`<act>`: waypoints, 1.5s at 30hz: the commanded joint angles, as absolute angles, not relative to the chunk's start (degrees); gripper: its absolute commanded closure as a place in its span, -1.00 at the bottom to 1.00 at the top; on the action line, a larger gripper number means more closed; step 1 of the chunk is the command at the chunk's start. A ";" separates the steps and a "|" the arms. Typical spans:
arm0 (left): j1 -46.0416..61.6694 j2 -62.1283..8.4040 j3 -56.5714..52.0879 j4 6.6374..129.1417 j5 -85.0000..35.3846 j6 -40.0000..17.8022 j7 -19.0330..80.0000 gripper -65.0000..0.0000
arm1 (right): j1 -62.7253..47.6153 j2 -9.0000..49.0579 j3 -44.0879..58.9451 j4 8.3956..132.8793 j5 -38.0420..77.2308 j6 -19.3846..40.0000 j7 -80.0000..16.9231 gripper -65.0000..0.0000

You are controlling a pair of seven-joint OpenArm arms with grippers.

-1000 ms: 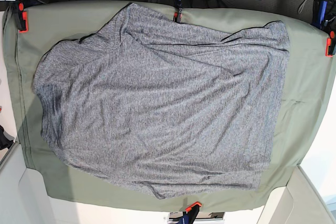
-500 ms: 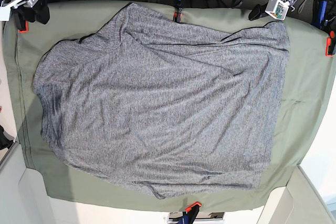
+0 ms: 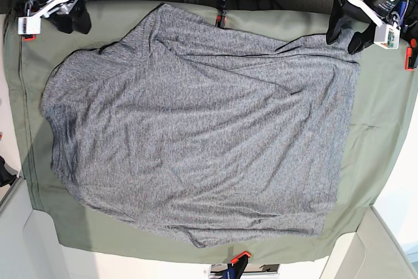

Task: Fold the T-shirt properly
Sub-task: 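Move both grippers down to the shirt's corners nearest each arm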

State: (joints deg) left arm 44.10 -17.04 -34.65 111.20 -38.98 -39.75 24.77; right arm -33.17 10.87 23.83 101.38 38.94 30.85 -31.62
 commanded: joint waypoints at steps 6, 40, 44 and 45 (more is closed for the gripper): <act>41.06 -20.43 -35.18 103.55 -39.22 -40.00 23.79 -0.25 | -29.32 8.58 22.00 102.21 37.82 30.52 -30.46 0.04; 32.86 -23.53 -33.43 86.87 -34.92 -40.00 20.51 -0.25 | -28.12 8.45 24.16 101.73 28.69 26.48 -30.39 0.04; 32.29 -23.53 -31.07 86.87 -34.87 -40.00 20.58 -0.25 | -27.90 8.56 25.43 101.73 28.93 26.13 -29.98 0.04; 32.23 -23.51 -30.37 86.87 -34.85 -40.00 20.56 -0.25 | -27.90 8.56 25.43 101.73 28.93 26.15 -29.98 0.04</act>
State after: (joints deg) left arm 31.88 -22.76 -30.22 86.46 -34.63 -39.51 20.05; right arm -27.92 8.10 25.17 100.90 28.40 25.89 -31.29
